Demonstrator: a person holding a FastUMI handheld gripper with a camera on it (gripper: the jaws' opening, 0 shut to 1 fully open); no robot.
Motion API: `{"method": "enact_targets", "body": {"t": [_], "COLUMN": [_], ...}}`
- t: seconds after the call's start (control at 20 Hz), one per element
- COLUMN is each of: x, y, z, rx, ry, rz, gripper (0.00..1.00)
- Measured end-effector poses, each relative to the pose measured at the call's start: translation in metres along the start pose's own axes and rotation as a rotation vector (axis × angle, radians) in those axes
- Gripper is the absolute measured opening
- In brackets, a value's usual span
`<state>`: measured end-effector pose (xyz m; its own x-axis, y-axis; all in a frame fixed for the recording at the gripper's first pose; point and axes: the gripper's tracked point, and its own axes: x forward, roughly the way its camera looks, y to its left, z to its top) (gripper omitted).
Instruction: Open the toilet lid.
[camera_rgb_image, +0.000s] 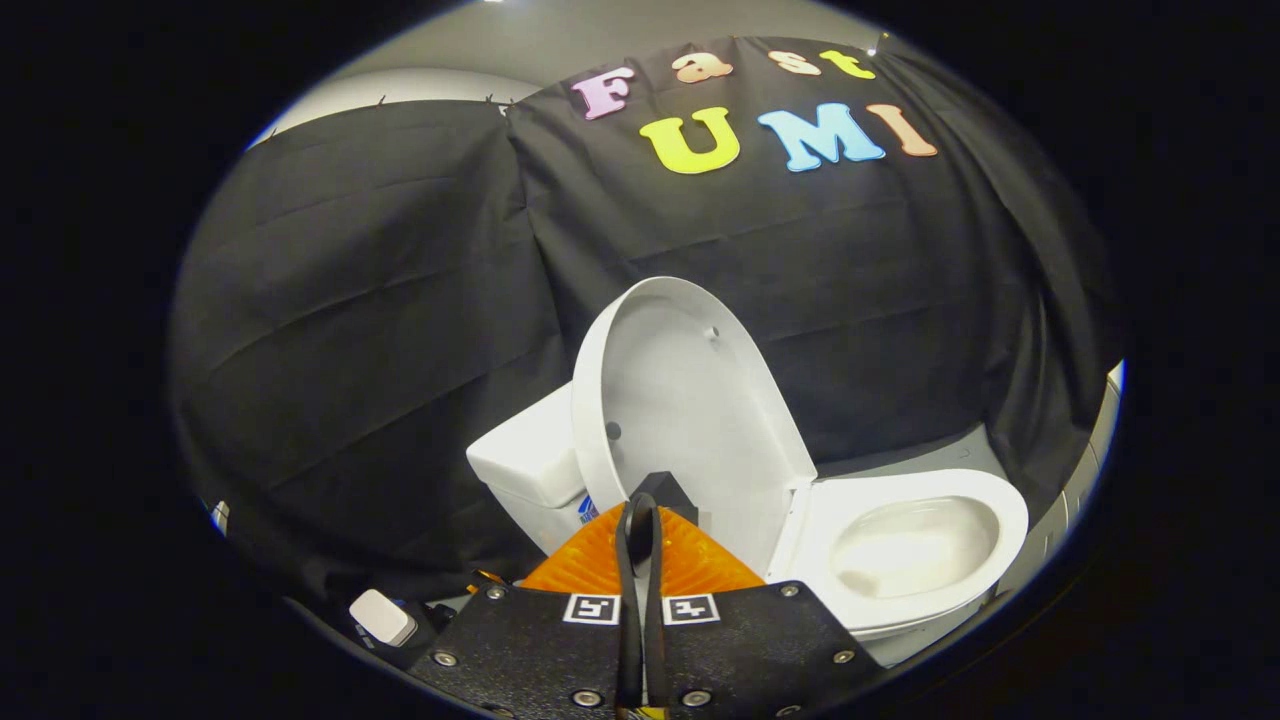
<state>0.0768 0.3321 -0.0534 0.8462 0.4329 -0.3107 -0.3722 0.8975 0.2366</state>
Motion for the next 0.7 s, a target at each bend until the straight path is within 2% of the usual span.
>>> {"method": "enact_targets", "body": {"t": [0.15,0.2,0.3,0.4,0.5,0.7], "x": [-0.003,-0.005,-0.009,-0.027,-0.042,-0.067], "y": [0.001,0.009,0.015,-0.002,-0.012,-0.035], "z": [0.004,0.002,0.005,0.028,0.045,0.069], "rx": [-0.015,-0.009,-0.006,-0.04,-0.066,-0.09], "ry": [-0.015,-0.006,-0.015,-0.088,-0.14,-0.218], "rz": [0.009,0.057,0.109,0.073,0.048,0.025], "gripper": [0.04,0.09,0.32,0.7,0.93,0.95]}}
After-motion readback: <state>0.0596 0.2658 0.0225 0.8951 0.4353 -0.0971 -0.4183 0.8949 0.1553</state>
